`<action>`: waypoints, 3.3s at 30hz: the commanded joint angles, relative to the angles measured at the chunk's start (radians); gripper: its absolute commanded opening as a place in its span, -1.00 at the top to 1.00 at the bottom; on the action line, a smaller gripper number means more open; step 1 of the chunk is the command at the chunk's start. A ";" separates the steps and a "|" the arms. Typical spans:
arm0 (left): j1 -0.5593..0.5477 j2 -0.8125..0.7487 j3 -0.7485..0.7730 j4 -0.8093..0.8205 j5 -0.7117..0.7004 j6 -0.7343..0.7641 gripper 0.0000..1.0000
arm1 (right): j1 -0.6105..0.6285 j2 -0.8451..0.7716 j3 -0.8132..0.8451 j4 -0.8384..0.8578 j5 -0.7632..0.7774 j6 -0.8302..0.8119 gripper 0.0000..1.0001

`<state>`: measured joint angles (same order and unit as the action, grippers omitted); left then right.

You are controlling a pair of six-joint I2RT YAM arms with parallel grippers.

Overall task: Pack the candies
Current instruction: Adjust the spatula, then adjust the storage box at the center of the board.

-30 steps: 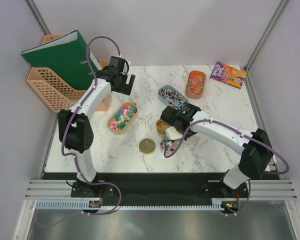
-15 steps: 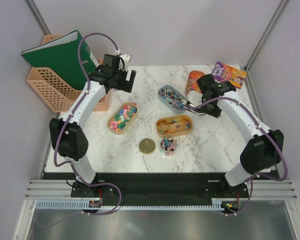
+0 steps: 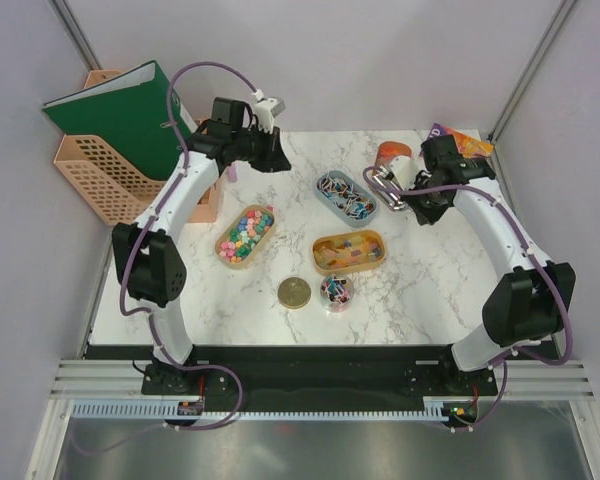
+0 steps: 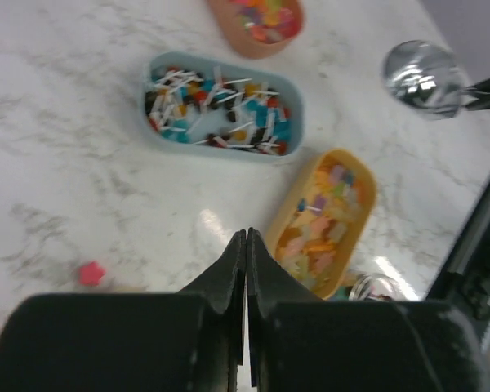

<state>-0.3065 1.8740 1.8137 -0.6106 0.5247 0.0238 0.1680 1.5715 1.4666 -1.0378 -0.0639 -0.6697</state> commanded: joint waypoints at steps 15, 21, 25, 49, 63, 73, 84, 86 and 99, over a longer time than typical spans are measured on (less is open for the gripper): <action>-0.114 0.143 0.055 0.176 0.491 -0.248 0.95 | 0.237 0.076 0.202 -0.004 -0.051 -0.041 1.00; -0.123 0.157 0.042 0.178 0.483 -0.242 0.95 | 0.243 0.067 0.238 -0.002 -0.105 -0.034 1.00; -0.132 0.175 0.036 0.176 0.466 -0.236 0.95 | 0.243 0.039 0.264 -0.001 -0.142 -0.027 1.00; -0.120 0.195 0.131 0.135 0.264 -0.185 0.00 | 0.131 -0.042 0.170 0.171 0.019 0.105 1.00; -0.206 0.480 0.432 0.159 -0.086 0.108 -0.50 | -0.087 0.045 0.204 0.243 0.058 0.226 1.00; -0.284 0.649 0.547 0.428 -0.172 0.196 -0.48 | -0.153 0.024 0.141 0.246 0.065 0.223 1.00; -0.322 0.758 0.650 0.506 -0.182 0.180 -0.56 | -0.165 -0.024 0.052 0.251 0.019 0.245 1.00; -0.333 0.789 0.682 0.492 -0.210 0.215 -0.58 | -0.163 -0.025 0.055 0.249 0.021 0.246 0.99; -0.272 0.450 0.229 0.595 -0.388 0.015 -0.47 | -0.162 0.240 0.267 0.254 -0.070 0.249 1.00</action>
<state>-0.6315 2.5313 2.1723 -0.1230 0.1917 0.1577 0.0082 1.7409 1.6348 -0.8230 -0.0971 -0.4404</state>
